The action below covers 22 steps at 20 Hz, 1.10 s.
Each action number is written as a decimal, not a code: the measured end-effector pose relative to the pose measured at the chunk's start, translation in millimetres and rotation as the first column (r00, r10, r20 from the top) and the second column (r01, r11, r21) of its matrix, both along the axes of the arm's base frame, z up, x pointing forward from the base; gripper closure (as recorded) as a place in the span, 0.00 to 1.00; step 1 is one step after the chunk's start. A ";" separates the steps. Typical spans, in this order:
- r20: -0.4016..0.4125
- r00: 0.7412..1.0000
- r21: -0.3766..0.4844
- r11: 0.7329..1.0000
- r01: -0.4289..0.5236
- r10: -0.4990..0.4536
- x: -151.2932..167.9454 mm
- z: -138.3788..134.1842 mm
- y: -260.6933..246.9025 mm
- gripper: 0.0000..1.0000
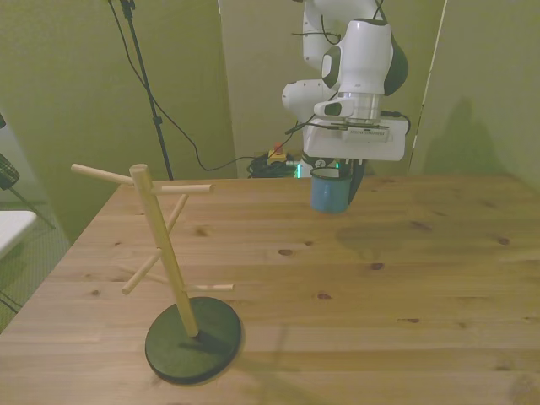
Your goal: Unload the mug
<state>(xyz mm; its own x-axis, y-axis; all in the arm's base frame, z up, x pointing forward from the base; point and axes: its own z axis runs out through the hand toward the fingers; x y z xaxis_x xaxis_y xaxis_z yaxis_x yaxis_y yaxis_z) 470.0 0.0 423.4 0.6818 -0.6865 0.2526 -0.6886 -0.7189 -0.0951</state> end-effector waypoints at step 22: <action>-0.163 0.984 -0.089 0.994 0.064 -0.078 86.9 -55.7 -50.5 1.00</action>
